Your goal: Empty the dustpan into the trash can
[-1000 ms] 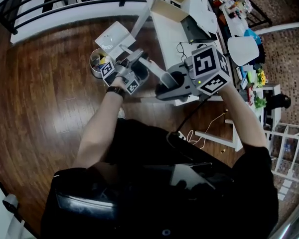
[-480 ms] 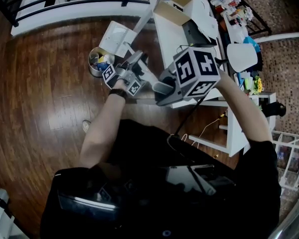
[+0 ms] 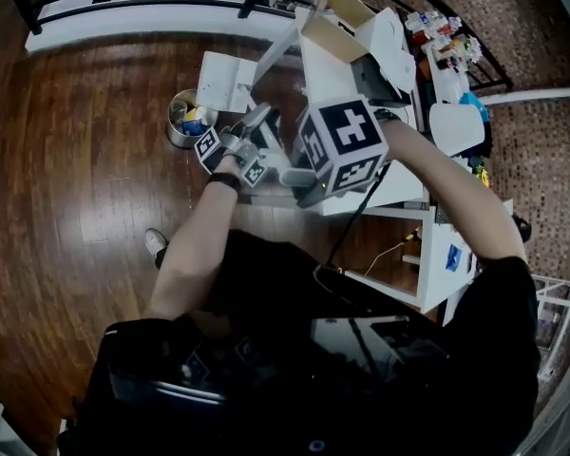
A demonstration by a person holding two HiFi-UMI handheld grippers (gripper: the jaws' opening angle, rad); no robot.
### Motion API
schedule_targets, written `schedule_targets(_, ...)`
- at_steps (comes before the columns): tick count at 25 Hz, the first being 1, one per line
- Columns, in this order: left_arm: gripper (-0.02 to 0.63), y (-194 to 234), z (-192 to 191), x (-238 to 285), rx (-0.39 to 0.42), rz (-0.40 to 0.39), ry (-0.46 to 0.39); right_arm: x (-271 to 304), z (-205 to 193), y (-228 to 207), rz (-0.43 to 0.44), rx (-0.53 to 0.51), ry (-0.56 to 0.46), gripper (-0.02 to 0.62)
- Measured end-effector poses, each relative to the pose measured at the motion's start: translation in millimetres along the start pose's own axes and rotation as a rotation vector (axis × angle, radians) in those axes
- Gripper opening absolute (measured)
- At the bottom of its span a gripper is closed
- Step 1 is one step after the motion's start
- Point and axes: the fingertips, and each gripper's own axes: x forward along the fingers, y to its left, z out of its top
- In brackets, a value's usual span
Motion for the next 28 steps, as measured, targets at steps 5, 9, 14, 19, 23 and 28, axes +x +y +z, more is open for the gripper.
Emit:
schedule_targets(5,0.1,-5.8,3.7,0.6,-0.011,-0.006,-0.001,1.1,0.2,-1.9,0.034,-0.024,0.121,0.038)
schedule_targets(9,0.091,-8.7,5.4,2.7,-0.012,-0.012,0.005,-0.3,-4.5,-1.5,0.048,-0.049,0.259,0.037)
schedule_targets(14,0.08,-10.3,5.0,2.4,-0.015,-0.012,0.003,4.0,-7.4,-0.2,0.068,-0.072,0.381,0.034)
schedule_targets(19,0.066,-8.8,5.2,2.0,-0.012,0.002,-0.003,7.1,-13.2,-0.7,0.078,-0.102,0.498,0.031)
schedule_targets(23,0.057,-7.9,5.6,-0.5,-0.002,0.01,0.004,10.5,-14.8,-1.9,0.075,-0.129,0.59,0.031)
schedule_targets(28,0.054,-11.7,6.9,1.5,0.009,0.009,0.01,8.9,-12.0,-3.2,0.086,-0.13,0.595,0.031)
